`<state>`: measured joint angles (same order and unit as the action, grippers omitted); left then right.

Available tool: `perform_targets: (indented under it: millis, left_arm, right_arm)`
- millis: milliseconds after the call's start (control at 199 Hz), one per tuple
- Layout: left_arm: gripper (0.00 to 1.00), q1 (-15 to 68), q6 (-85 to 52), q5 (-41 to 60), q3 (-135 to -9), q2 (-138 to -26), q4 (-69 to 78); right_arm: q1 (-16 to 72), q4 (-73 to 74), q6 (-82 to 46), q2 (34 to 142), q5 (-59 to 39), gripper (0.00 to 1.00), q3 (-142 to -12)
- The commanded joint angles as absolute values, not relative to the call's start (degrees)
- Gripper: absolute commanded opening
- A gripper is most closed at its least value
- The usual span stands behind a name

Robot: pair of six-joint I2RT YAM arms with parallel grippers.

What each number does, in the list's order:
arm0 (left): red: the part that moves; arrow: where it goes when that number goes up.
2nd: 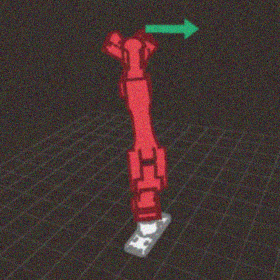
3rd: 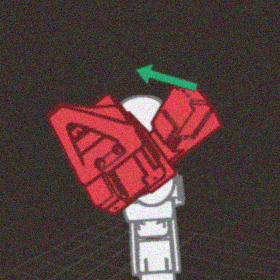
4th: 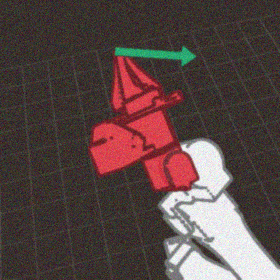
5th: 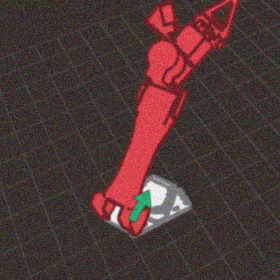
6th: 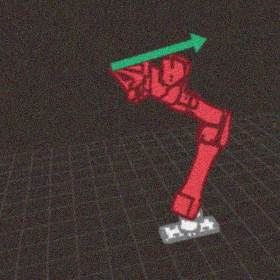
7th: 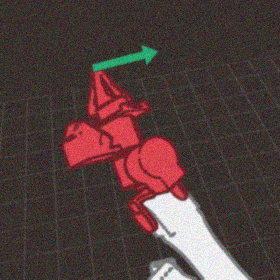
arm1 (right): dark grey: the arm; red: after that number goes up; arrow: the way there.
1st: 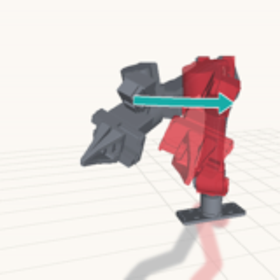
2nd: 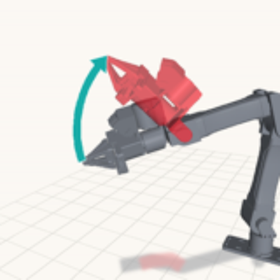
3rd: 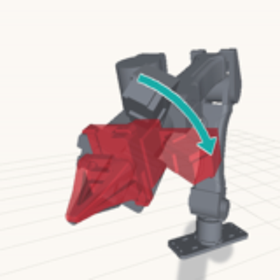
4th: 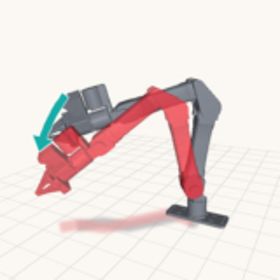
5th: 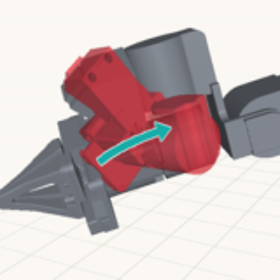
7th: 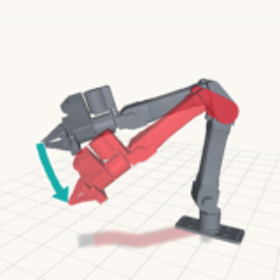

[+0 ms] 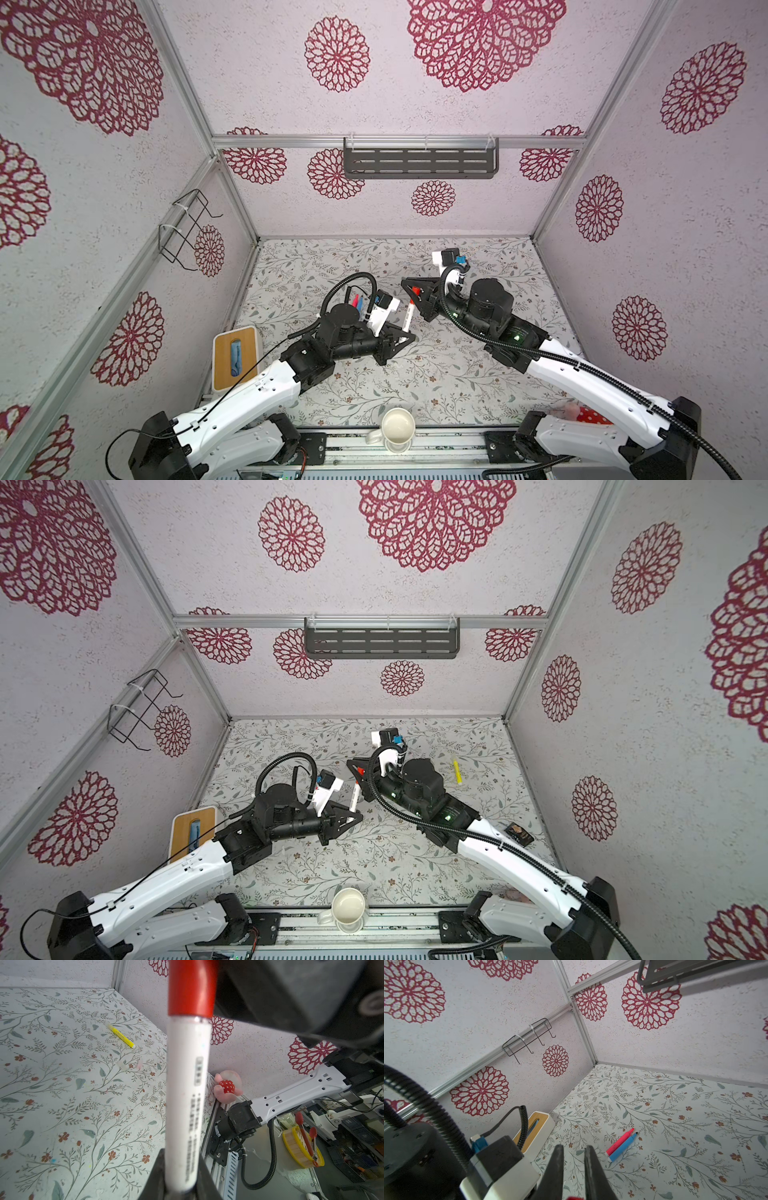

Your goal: Insert the pens into the pen caps

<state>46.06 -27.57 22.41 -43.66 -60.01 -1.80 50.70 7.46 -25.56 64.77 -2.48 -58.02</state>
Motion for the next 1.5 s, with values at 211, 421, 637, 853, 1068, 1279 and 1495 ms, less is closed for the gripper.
perform_targets:
  millis: [211,421,637,853,1068,1279,1495]
  left_arm:
    - [0.00,41.3,-30.4,12.1,-50.5,-57.8,11.9]
    - [0.00,38.7,-32.7,18.7,-51.0,-58.6,14.0]
    - [0.00,35.9,-34.7,25.8,-52.1,-59.8,15.1]
    - [0.00,33.6,-36.1,28.7,-51.8,-58.7,16.3]
    - [0.00,32.7,-36.5,27.9,-50.9,-57.4,16.1]
    - [0.00,32.2,-36.5,25.1,-49.7,-55.3,16.0]
    - [0.00,32.2,-33.3,20.5,-51.8,-54.3,9.7]
  right_arm:
    - [57.2,-8.8,-23.2,68.2,-6.8,0.00,-56.4]
    - [57.5,-3.6,-21.9,66.2,-16.0,0.00,-52.8]
    - [57.6,-0.1,-20.2,65.7,-24.7,0.00,-49.7]
    - [57.6,0.8,-19.1,64.7,-27.9,0.00,-48.2]
    - [57.5,0.7,-19.6,62.1,-24.3,0.00,-46.9]
    - [57.5,-1.9,-20.2,60.8,-19.1,0.00,-46.7]
    - [57.6,-4.3,-22.4,61.8,-15.7,0.00,-46.9]
